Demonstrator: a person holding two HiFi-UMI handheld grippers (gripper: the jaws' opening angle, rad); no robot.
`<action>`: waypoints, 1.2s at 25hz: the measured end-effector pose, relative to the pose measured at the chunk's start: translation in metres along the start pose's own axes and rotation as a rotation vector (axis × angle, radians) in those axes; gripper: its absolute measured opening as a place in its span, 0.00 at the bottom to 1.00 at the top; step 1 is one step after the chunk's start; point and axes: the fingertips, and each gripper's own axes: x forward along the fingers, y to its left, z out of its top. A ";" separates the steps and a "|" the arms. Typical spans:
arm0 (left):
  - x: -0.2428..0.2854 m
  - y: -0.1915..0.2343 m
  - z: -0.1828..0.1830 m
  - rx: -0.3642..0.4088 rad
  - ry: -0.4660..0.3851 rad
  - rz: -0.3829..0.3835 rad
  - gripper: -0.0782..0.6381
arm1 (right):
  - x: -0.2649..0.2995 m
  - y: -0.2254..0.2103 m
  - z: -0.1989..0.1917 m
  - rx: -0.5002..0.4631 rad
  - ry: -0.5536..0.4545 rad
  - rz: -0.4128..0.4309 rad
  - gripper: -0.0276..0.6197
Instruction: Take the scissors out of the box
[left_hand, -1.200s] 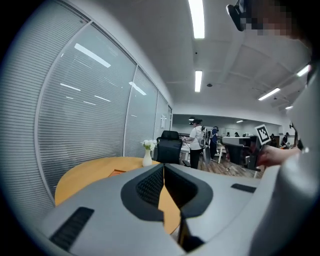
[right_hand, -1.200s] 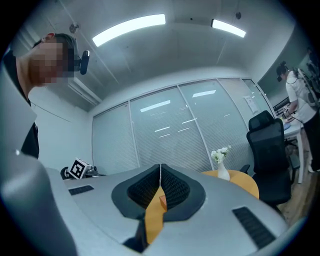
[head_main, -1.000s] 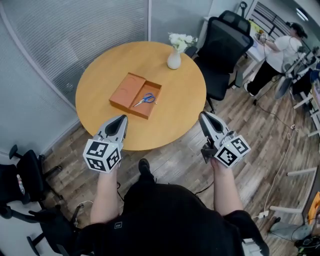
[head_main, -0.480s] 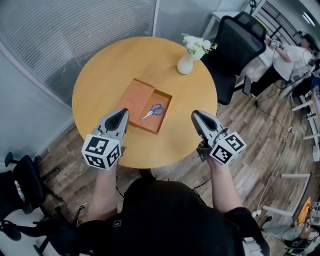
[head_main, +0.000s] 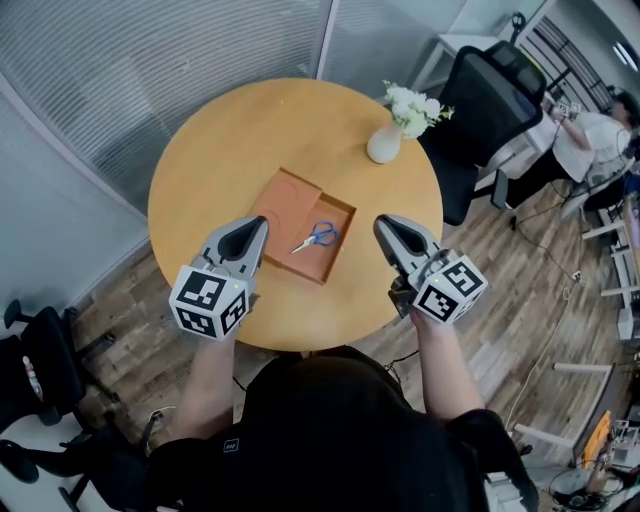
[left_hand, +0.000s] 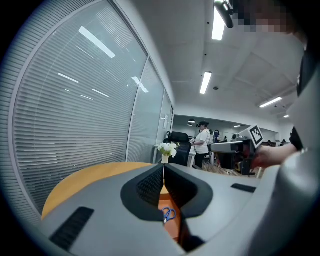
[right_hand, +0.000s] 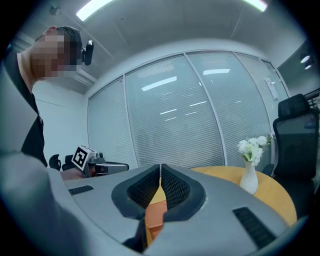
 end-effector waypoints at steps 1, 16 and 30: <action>0.000 0.000 0.000 0.000 -0.001 0.006 0.13 | 0.003 -0.001 0.002 -0.007 0.002 0.011 0.10; 0.015 0.001 0.004 -0.030 0.005 0.162 0.13 | 0.058 -0.036 -0.039 -0.373 0.259 0.209 0.10; 0.015 0.033 -0.045 -0.135 0.072 0.276 0.13 | 0.111 -0.053 -0.191 -0.730 0.713 0.551 0.11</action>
